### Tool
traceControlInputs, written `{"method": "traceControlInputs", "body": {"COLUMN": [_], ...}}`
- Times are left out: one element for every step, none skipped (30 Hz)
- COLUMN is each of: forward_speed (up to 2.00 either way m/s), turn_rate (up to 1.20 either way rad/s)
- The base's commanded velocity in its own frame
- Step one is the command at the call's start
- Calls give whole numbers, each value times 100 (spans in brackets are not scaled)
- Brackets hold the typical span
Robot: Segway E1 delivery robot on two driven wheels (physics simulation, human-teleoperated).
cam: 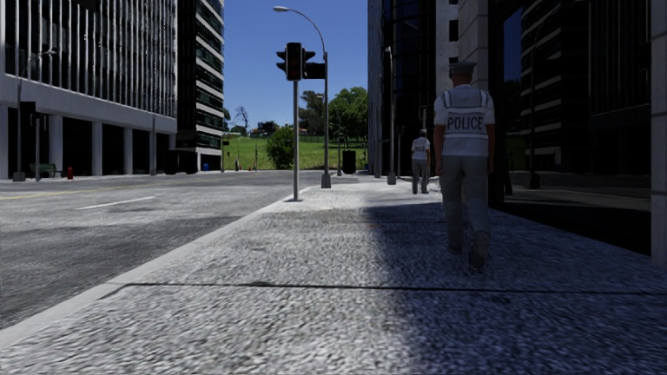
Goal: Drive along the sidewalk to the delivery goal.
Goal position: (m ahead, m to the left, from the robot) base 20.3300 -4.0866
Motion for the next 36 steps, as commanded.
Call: {"method": "traceControlInputs", "body": {"forward_speed": [175, 175, 175, 175, 175, 171, 153, 153, 119, 97, 97, 89, 87, 87, 87, 87, 86, 86, 86, 83, 79, 78, 78, 78, 79, 80, 81, 84, 84, 89, 90, 90, 90, 90, 88, 88], "turn_rate": [0, 0, 0, 0, 0, 0, 0, 0, 0, 0, 0, 0, 0, 0, 0, 0, 0, 0, 0, 0, 0, 0, 0, 0, 0, 0, 0, 0, 0, 0, 0, 0, 0, 0, 0, 0]}}
